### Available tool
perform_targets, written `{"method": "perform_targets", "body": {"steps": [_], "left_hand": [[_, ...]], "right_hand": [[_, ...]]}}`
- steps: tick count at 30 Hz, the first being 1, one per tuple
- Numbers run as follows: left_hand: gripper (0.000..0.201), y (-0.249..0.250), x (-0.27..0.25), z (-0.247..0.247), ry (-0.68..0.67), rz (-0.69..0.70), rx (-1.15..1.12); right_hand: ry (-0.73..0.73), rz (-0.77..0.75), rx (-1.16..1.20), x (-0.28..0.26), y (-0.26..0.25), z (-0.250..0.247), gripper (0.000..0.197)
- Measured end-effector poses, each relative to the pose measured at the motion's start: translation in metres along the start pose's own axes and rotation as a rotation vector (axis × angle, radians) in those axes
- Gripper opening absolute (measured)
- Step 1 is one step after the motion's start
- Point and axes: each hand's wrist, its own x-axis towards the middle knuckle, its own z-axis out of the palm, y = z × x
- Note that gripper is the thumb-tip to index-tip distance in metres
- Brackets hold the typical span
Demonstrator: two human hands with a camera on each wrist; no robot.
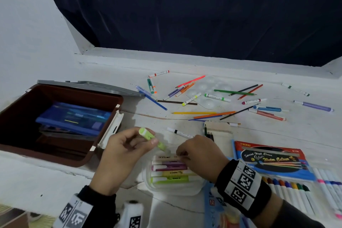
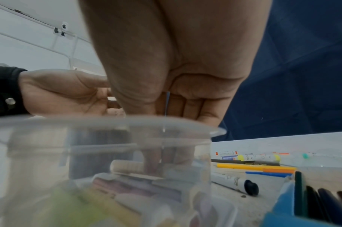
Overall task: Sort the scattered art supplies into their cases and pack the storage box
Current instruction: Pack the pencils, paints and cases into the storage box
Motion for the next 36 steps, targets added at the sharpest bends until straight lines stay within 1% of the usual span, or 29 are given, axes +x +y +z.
{"method": "perform_targets", "body": {"steps": [3,5,6,7,8,10,11,13,14,17,19,20,22,23,24,27,29,33,36], "left_hand": [[0.027,0.006,0.004,0.003,0.027,-0.04,-0.178],[0.032,0.009,0.008,0.006,-0.01,-0.061,-0.2],[0.031,0.008,0.009,0.007,-0.043,-0.056,-0.134],[0.029,0.004,0.01,0.008,-0.089,-0.024,-0.007],[0.026,-0.002,0.011,0.009,-0.144,0.035,0.154],[0.022,-0.015,0.012,0.012,-0.269,0.196,0.46],[0.023,-0.022,0.012,0.013,-0.323,0.264,0.57],[0.022,-0.029,0.011,0.016,-0.389,0.331,0.724],[0.022,-0.03,0.011,0.018,-0.404,0.347,0.775],[0.023,-0.032,0.011,0.019,-0.421,0.357,0.847],[0.021,-0.033,0.011,0.02,-0.453,0.358,0.918],[0.025,-0.033,0.011,0.022,-0.482,0.363,0.969],[0.043,-0.032,0.011,0.028,-0.559,0.353,1.087],[0.049,-0.031,0.011,0.033,-0.594,0.342,1.143],[0.048,-0.03,0.011,0.037,-0.618,0.334,1.183],[0.033,-0.03,0.012,0.048,-0.636,0.343,1.222],[0.031,-0.028,0.01,0.055,-0.625,0.361,1.232],[0.031,-0.029,0.01,0.063,-0.591,0.414,1.371],[0.025,-0.031,0.013,0.063,-0.559,0.437,1.365]], "right_hand": [[0.005,-0.021,0.008,0.0,0.001,0.0,0.019],[0.007,-0.036,0.028,-0.001,0.002,-0.001,0.019],[0.01,-0.046,0.038,-0.001,0.003,-0.001,0.019],[0.009,-0.055,0.047,-0.001,0.004,-0.001,0.02],[0.011,-0.069,0.056,-0.002,0.005,-0.001,0.021],[0.025,-0.097,0.059,-0.005,0.007,0.0,0.025],[0.044,-0.112,0.052,-0.007,0.007,-0.001,0.026],[0.097,-0.137,0.01,-0.011,0.008,0.0,0.021],[0.127,-0.133,0.002,-0.014,0.011,0.001,0.02],[0.183,-0.054,0.063,-0.02,0.021,0.002,0.018],[0.177,0.005,0.128,-0.024,0.027,0.002,0.015],[0.168,0.03,0.179,-0.025,0.029,0.002,0.015],[0.177,0.058,0.268,-0.025,0.031,0.002,0.013],[0.177,0.067,0.294,-0.024,0.031,0.003,0.014],[0.169,0.07,0.311,-0.023,0.031,0.004,0.016],[0.134,0.061,0.326,-0.022,0.03,0.008,0.018],[0.119,0.044,0.334,-0.022,0.03,0.01,0.017],[0.087,0.008,0.326,-0.021,0.031,0.01,0.016],[0.091,0.001,0.319,-0.021,0.034,0.011,0.016]]}}
